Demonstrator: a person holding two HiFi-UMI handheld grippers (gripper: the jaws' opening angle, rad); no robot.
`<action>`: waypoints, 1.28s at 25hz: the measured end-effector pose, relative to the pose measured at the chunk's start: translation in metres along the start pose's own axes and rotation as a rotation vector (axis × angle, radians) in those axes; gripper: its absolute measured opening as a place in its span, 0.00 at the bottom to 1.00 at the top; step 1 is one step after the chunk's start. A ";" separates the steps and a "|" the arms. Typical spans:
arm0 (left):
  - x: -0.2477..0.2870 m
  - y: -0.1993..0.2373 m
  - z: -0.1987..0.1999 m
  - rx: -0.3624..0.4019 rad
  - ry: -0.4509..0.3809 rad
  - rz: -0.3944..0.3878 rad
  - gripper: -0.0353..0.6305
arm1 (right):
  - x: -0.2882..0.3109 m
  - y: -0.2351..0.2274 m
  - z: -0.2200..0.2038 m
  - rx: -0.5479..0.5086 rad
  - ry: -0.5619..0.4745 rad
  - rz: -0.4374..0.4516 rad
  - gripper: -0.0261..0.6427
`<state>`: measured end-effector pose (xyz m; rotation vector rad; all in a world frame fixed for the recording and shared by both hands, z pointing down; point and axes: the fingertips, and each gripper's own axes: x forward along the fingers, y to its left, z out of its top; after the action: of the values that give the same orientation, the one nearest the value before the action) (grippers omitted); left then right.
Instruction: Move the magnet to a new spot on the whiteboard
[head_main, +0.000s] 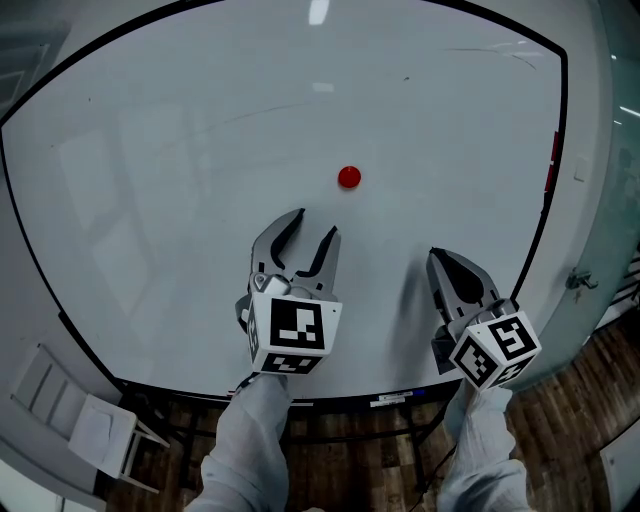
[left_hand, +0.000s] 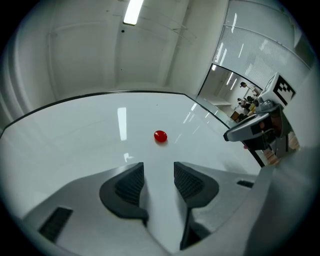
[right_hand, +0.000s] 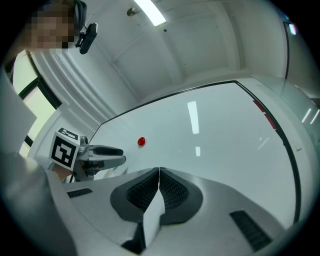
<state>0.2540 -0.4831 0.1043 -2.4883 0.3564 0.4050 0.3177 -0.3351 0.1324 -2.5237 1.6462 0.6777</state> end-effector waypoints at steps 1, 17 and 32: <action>-0.003 0.002 -0.005 -0.009 0.007 0.002 0.34 | 0.000 0.003 -0.001 0.014 0.002 0.005 0.08; -0.069 -0.006 -0.075 -0.143 0.111 -0.012 0.34 | -0.015 0.038 -0.037 0.141 0.030 0.047 0.08; -0.126 -0.013 -0.145 -0.303 0.227 0.016 0.33 | -0.025 0.071 -0.092 0.184 0.089 0.056 0.08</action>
<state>0.1728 -0.5378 0.2695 -2.8389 0.4328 0.1929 0.2775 -0.3696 0.2384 -2.4186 1.7251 0.4023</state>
